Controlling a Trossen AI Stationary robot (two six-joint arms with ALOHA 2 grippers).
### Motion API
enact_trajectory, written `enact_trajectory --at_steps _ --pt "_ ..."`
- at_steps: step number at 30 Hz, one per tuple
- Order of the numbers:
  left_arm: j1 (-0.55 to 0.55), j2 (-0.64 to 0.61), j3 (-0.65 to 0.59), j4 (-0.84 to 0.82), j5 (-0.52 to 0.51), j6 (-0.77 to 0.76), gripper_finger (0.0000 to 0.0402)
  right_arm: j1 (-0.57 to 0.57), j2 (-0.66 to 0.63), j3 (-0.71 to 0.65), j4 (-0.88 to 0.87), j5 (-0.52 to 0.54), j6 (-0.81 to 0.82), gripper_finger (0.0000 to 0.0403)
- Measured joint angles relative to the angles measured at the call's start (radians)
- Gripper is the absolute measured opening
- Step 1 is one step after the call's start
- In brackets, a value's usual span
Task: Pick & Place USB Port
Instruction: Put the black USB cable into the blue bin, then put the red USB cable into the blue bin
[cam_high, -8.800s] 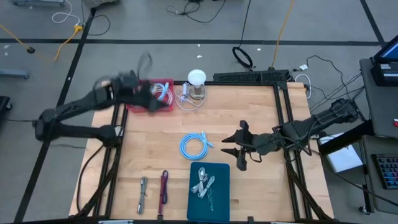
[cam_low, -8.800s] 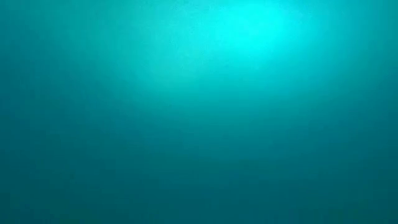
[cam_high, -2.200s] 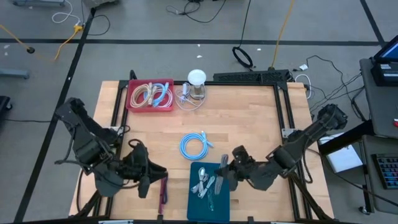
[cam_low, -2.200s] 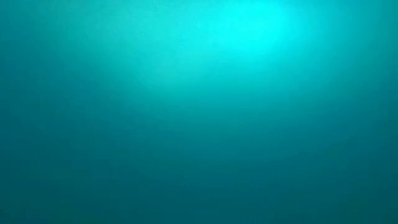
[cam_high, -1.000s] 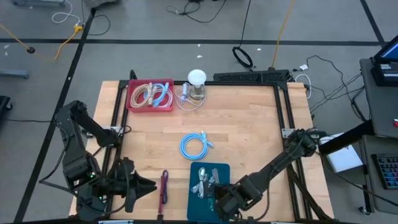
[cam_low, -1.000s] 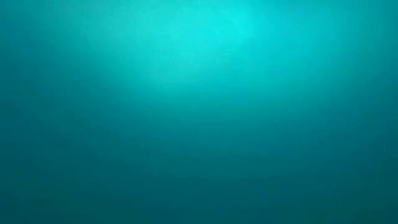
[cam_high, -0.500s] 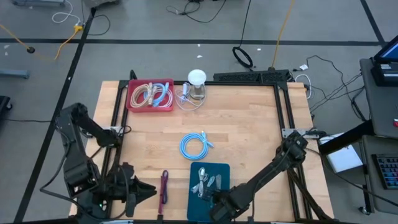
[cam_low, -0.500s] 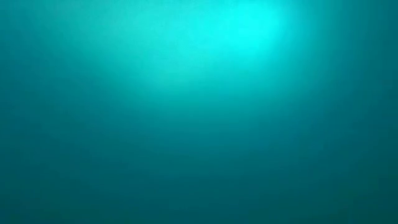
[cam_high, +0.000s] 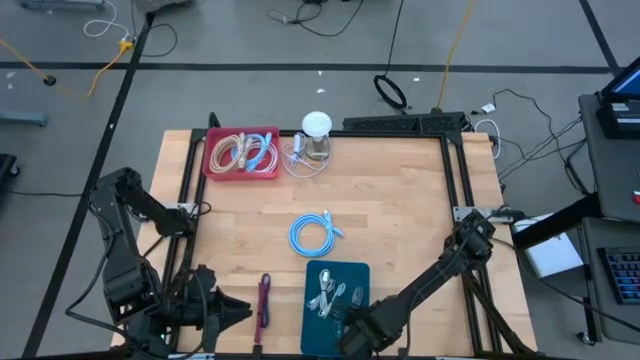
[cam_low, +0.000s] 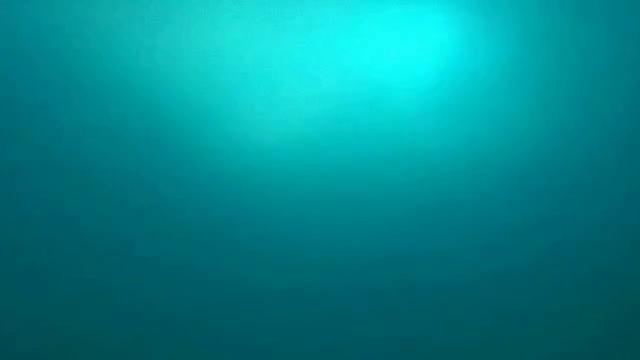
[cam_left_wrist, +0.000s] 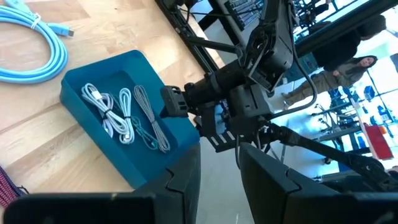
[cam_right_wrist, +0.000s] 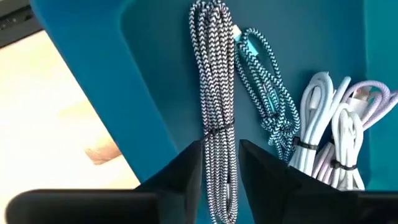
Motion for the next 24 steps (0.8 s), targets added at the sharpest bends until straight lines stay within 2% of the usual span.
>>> enact_trajectory --at_steps 3,5,9,11,14,17,20,22,24 --pt "0.000 0.000 0.000 0.001 0.000 -0.003 0.0113 0.002 -0.004 0.000 0.001 0.084 -0.002 0.0108" --pt "0.000 0.000 0.000 -0.010 0.001 -0.029 0.0113 0.006 -0.034 -0.002 0.039 0.191 0.000 0.0109" --pt "0.030 0.000 0.000 -0.098 0.059 -0.144 0.0113 -0.010 -0.160 0.018 0.325 0.487 0.112 0.0109" --pt "0.051 -0.001 0.000 -0.137 0.124 -0.190 0.0113 -0.039 -0.232 0.036 0.468 0.547 0.268 0.0109" --pt "0.093 0.002 0.000 -0.204 0.282 -0.245 0.0113 -0.096 -0.343 0.037 0.587 0.505 0.613 0.0109" --pt "0.152 0.036 0.000 -0.300 0.486 -0.279 0.0113 -0.147 -0.442 0.037 0.656 0.330 0.886 0.0109" --pt "0.214 0.099 0.000 -0.380 0.690 -0.271 0.0113 -0.153 -0.514 0.037 0.729 0.161 0.961 0.0109" --pt "0.254 0.147 0.000 -0.378 0.794 -0.215 0.0113 -0.125 -0.542 0.037 0.760 0.154 0.945 0.0109" --pt "0.282 0.194 0.000 -0.365 0.849 -0.158 0.0114 -0.085 -0.563 0.028 0.757 0.177 0.881 0.0109"
